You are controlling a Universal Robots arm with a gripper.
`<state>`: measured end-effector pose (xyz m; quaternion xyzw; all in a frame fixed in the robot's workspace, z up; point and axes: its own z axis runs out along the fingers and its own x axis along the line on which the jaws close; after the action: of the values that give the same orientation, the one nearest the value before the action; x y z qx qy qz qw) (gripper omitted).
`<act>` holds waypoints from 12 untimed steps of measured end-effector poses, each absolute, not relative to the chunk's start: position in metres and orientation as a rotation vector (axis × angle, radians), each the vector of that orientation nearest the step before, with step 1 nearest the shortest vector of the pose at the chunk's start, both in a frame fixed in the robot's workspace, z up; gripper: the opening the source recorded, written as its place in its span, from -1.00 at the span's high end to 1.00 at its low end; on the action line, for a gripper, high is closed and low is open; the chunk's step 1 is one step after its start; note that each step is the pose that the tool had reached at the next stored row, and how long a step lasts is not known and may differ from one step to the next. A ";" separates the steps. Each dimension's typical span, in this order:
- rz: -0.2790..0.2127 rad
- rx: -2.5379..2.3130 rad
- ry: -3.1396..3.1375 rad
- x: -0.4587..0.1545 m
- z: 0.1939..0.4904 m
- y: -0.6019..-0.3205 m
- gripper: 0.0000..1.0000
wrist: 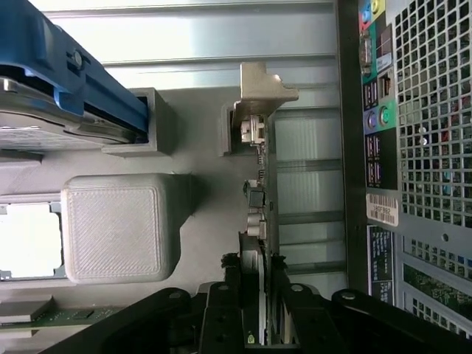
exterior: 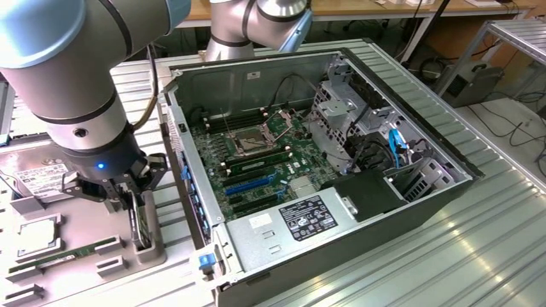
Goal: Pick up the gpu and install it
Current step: 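Pick up the gpu and move the gpu toward the slot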
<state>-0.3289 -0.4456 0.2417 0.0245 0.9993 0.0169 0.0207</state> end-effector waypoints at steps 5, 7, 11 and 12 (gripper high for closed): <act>0.054 0.059 3.103 -0.328 0.248 -0.446 0.47; 0.056 0.053 3.105 -0.328 0.252 -0.446 0.47; 0.057 0.047 3.107 -0.328 0.263 -0.446 0.47; 0.057 0.047 3.108 -0.328 0.267 -0.446 0.47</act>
<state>-0.3280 -0.4457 0.2665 0.0150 0.9996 0.0184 0.0165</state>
